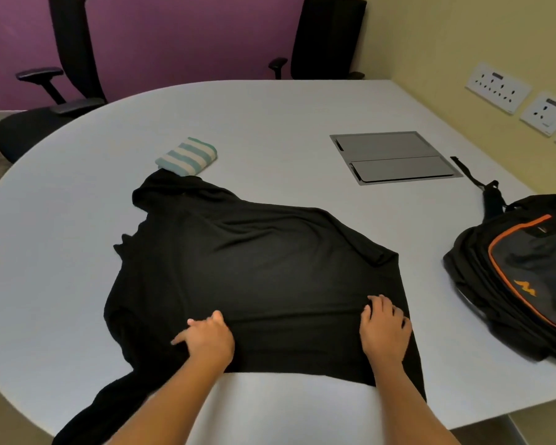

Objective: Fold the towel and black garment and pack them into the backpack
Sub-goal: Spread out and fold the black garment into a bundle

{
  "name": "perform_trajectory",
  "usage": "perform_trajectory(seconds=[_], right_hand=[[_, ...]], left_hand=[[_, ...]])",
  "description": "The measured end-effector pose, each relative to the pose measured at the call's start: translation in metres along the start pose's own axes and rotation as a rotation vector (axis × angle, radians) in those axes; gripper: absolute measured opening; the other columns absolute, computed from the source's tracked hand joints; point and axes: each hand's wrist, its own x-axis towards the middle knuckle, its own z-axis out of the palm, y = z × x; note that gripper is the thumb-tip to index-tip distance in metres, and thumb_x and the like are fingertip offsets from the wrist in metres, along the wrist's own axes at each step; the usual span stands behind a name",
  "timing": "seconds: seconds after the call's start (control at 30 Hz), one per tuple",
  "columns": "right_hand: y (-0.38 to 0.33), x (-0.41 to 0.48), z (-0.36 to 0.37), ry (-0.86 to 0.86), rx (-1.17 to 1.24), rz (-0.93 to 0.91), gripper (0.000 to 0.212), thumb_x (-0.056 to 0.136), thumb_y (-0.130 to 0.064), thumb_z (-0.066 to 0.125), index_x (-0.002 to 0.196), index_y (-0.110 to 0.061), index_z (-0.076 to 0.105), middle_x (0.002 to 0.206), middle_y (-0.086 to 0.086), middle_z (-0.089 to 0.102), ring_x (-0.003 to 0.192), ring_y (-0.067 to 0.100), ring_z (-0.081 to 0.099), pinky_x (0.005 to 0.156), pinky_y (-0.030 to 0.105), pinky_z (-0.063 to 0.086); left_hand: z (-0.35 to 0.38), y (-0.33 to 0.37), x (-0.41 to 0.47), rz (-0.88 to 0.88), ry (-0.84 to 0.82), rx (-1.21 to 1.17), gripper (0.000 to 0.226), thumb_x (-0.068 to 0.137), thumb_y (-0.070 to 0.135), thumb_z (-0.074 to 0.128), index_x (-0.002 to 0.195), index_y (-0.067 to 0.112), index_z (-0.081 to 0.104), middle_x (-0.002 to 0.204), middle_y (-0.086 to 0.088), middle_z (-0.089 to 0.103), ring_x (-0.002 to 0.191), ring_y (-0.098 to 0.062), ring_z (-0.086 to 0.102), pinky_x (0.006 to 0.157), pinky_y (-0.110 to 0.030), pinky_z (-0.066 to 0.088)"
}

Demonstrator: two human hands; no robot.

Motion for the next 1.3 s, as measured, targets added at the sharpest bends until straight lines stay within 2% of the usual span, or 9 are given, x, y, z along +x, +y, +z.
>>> perform_trajectory(seconds=[0.13,0.4,0.57,0.7,0.87,1.0,1.13,1.23,1.3], right_hand=[[-0.020,0.036,-0.023,0.105,0.199,0.110,0.029,0.097,-0.025,0.044,0.119,-0.011,0.055,0.117,0.011,0.057,0.106,0.027,0.053,0.091,0.039,0.042],[-0.051,0.112,-0.036,-0.016,0.236,0.022,0.049,0.094,-0.026,0.053,0.137,-0.007,0.039,0.137,0.015,0.043,0.123,0.031,0.043,0.100,0.042,0.040],[-0.058,0.141,-0.027,-0.099,0.008,0.026,0.050,0.095,-0.032,0.052,0.137,-0.009,0.038,0.139,0.014,0.040,0.124,0.030,0.041,0.100,0.040,0.037],[-0.063,0.163,-0.016,-0.020,-0.097,0.024,0.028,0.097,-0.016,0.043,0.123,-0.009,0.050,0.122,0.011,0.054,0.110,0.026,0.050,0.091,0.035,0.039],[-0.061,0.213,-0.029,0.149,-0.101,0.144,0.028,0.088,0.000,0.047,0.114,-0.006,0.057,0.106,0.015,0.060,0.097,0.031,0.054,0.085,0.038,0.034],[-0.070,0.251,-0.041,0.299,0.117,0.203,0.042,0.086,0.008,0.048,0.126,-0.003,0.054,0.132,0.020,0.049,0.117,0.038,0.044,0.098,0.044,0.030],[-0.109,0.246,-0.024,0.305,0.296,-0.093,0.033,0.096,-0.008,0.046,0.128,-0.007,0.055,0.138,0.012,0.049,0.125,0.030,0.046,0.103,0.042,0.036],[-0.140,0.220,0.004,0.079,0.391,-0.473,0.036,0.099,-0.023,0.044,0.132,-0.016,0.053,0.141,0.002,0.050,0.132,0.021,0.043,0.109,0.034,0.030],[-0.146,0.208,0.020,-0.079,0.220,-0.606,0.044,0.101,-0.035,0.033,0.144,-0.025,0.037,0.151,-0.007,0.034,0.143,0.013,0.024,0.115,0.033,0.018]], left_hand=[[-0.060,0.007,0.023,0.119,0.144,0.005,0.041,0.101,0.030,0.027,0.125,0.013,0.055,0.126,-0.008,0.057,0.114,-0.028,0.055,0.092,-0.044,0.046],[-0.108,0.008,0.115,0.252,0.438,-0.299,0.038,0.102,0.032,0.025,0.114,0.012,0.055,0.108,-0.008,0.065,0.103,-0.025,0.059,0.100,-0.038,0.034],[-0.101,0.011,0.160,0.307,0.399,-0.345,0.041,0.101,0.033,0.028,0.131,0.015,0.048,0.132,-0.004,0.054,0.128,-0.020,0.044,0.115,-0.043,0.019],[-0.105,0.016,0.186,0.307,0.380,-0.335,0.047,0.102,0.035,0.025,0.144,0.016,0.033,0.153,-0.006,0.029,0.144,-0.020,0.020,0.118,-0.041,0.012],[-0.116,0.021,0.217,0.237,0.392,-0.359,0.050,0.102,0.036,0.024,0.147,0.015,0.027,0.155,-0.007,0.023,0.145,-0.022,0.016,0.118,-0.041,0.013],[-0.114,0.026,0.236,0.226,0.378,-0.359,0.053,0.101,0.040,0.022,0.149,0.017,0.020,0.158,-0.007,0.015,0.146,-0.024,0.011,0.119,-0.042,0.011],[-0.107,0.031,0.248,0.215,0.391,-0.329,0.059,0.100,0.046,0.020,0.151,0.020,0.009,0.159,-0.006,0.004,0.147,-0.023,0.001,0.119,-0.041,0.002],[-0.110,0.038,0.256,0.216,0.395,-0.329,0.062,0.098,0.049,0.021,0.152,0.020,0.006,0.159,-0.007,0.000,0.147,-0.025,-0.003,0.119,-0.043,-0.002],[-0.115,0.041,0.263,0.227,0.387,-0.325,0.064,0.098,0.051,0.021,0.152,0.021,0.006,0.159,-0.006,-0.002,0.147,-0.024,-0.004,0.119,-0.042,-0.004]])
